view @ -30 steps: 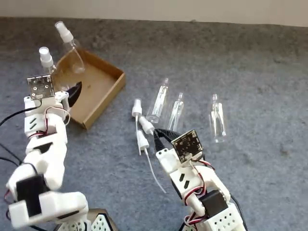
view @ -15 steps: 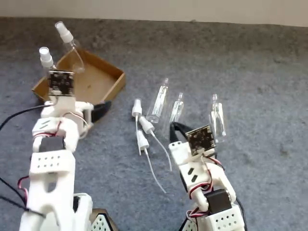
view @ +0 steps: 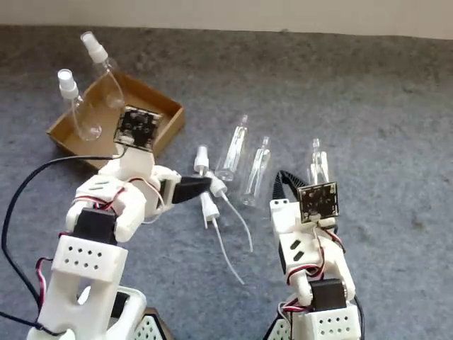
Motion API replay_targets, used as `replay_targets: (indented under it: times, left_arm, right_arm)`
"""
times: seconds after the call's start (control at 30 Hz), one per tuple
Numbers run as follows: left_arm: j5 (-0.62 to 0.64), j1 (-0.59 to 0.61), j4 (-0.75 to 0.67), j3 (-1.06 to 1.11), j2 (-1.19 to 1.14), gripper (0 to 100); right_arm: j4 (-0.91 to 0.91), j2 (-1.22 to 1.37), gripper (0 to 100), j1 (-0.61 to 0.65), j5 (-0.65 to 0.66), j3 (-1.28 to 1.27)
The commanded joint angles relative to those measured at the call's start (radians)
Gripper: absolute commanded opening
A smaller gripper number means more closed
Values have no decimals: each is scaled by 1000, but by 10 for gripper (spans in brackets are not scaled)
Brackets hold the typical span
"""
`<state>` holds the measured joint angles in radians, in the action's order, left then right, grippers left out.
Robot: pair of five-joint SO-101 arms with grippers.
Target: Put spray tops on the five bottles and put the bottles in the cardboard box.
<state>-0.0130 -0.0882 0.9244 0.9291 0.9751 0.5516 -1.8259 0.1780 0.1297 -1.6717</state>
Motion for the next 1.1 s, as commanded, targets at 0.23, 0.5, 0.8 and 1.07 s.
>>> replay_targets:
  times: [0.23, 0.5, 0.8, 1.07]
  left_arm:
    - [21, -114, 301, -335, -99, 428]
    - [21, -114, 388, -630, -476, 428]
    - [21, -116, 391, -938, -885, 428]
    - [21, -185, 519, -1300, -1216, 428]
  right_arm:
    - [-48, -8, 5, -50, -9, -102]
    - [-48, -5, 5, -50, -6, -102]
    - [-31, -5, 5, -48, -6, -102]
    - [-22, -5, 5, -45, -5, -104]
